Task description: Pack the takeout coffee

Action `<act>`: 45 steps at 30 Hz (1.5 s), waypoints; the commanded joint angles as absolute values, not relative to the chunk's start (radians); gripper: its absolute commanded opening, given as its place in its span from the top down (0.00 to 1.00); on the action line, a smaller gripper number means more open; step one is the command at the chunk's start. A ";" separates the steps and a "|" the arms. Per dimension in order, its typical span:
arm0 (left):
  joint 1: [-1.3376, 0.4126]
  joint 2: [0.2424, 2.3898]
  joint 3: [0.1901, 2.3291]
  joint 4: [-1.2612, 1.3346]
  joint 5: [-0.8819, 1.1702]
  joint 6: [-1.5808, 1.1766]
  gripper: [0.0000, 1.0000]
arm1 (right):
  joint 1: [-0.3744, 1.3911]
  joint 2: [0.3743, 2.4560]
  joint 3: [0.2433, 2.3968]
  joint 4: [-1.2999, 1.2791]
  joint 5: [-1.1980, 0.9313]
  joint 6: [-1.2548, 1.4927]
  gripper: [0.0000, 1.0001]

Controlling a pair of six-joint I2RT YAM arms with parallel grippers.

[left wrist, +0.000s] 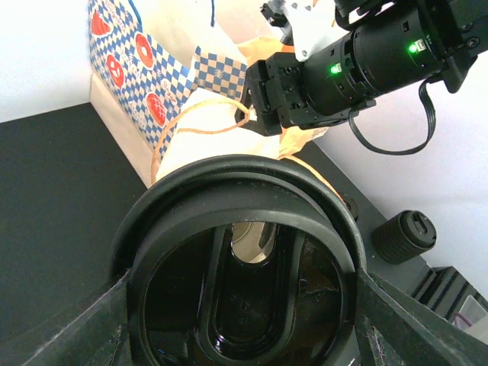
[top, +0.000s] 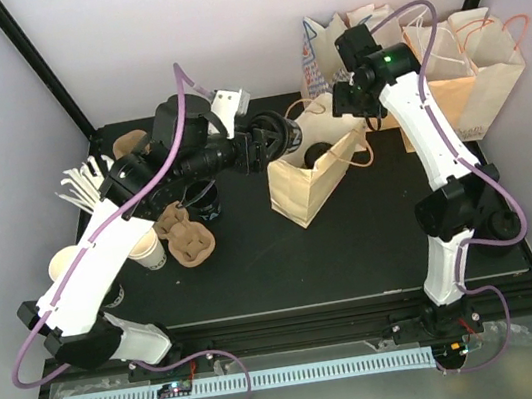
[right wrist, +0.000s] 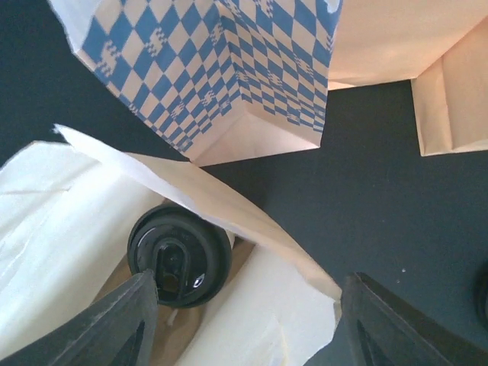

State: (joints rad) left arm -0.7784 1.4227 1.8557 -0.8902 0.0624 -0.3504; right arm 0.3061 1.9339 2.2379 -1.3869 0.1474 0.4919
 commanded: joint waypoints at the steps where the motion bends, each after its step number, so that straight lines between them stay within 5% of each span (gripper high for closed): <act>1: -0.769 1.428 1.857 -0.865 0.098 -0.335 0.42 | 0.301 1.891 2.230 -1.347 0.141 0.370 0.28; 6: -0.760 1.432 1.851 -0.864 0.128 -0.353 0.42 | 0.299 1.947 2.320 -1.380 0.164 0.176 0.21; 18: -0.736 1.422 1.821 -0.866 0.177 -0.389 0.43 | 0.285 2.061 2.371 -1.334 0.036 0.103 0.36; 22: -0.728 1.417 1.820 -0.871 0.182 -0.389 0.43 | 0.306 2.059 2.367 -1.344 0.042 0.101 0.57; 24: -0.722 1.416 1.823 -0.875 0.185 -0.388 0.43 | 0.337 2.016 2.316 -1.334 0.055 0.104 0.78; 26: -0.713 1.419 1.840 -0.894 0.190 -0.389 0.43 | 0.369 1.925 2.195 -1.279 0.071 0.108 0.84; 37: -0.703 1.409 1.905 -1.039 0.255 -0.299 0.46 | 0.540 1.463 1.649 -1.175 0.067 0.216 0.90; 42: -0.706 1.360 1.858 -1.099 0.327 -0.283 0.46 | 0.638 1.281 1.409 -1.149 0.111 0.313 0.72; 45: -0.707 1.324 1.808 -1.107 0.368 -0.285 0.46 | 0.657 1.210 1.322 -1.149 0.090 0.367 0.72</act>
